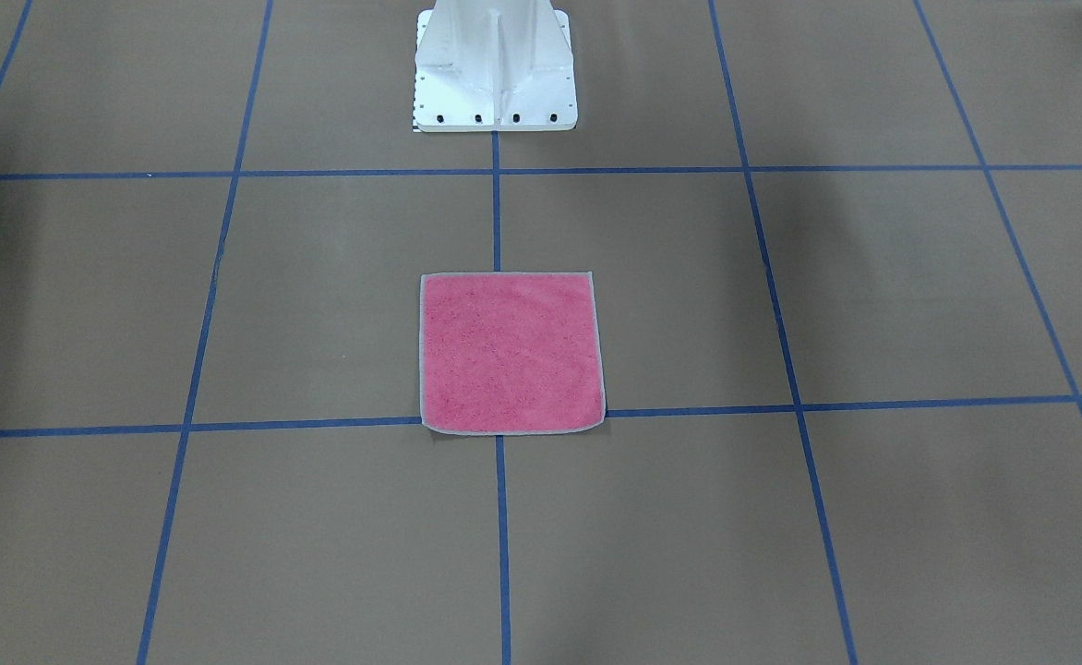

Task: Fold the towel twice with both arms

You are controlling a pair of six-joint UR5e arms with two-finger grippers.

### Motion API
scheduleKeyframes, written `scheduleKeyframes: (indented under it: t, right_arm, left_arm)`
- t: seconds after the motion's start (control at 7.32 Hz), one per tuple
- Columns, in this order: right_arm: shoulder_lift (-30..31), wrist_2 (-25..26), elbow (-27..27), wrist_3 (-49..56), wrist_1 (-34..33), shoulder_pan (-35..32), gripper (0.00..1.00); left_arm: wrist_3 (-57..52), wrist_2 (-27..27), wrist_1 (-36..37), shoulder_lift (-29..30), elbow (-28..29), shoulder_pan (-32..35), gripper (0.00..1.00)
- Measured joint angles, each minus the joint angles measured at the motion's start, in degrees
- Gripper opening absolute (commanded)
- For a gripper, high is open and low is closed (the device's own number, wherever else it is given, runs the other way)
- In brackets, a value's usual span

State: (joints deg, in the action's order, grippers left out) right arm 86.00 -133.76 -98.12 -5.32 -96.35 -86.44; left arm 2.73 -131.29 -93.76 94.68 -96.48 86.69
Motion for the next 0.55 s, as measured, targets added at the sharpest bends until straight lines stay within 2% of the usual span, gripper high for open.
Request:
scheduleKeyframes:
  t: [0.27,0.55]
  right_arm:
    - [-4.8,-2.3,0.2,-5.9,0.0,2.2,1.0]
    - [-6.2,-6.5,-0.5,-8.6,0.1,4.8,0.99]
  left_arm:
    - [11.4,-2.4,-0.3,5.2,-1.3,-4.3,1.0]
    - [28.3,-7.0,-1.7,9.4,-2.2,-11.8,1.0]
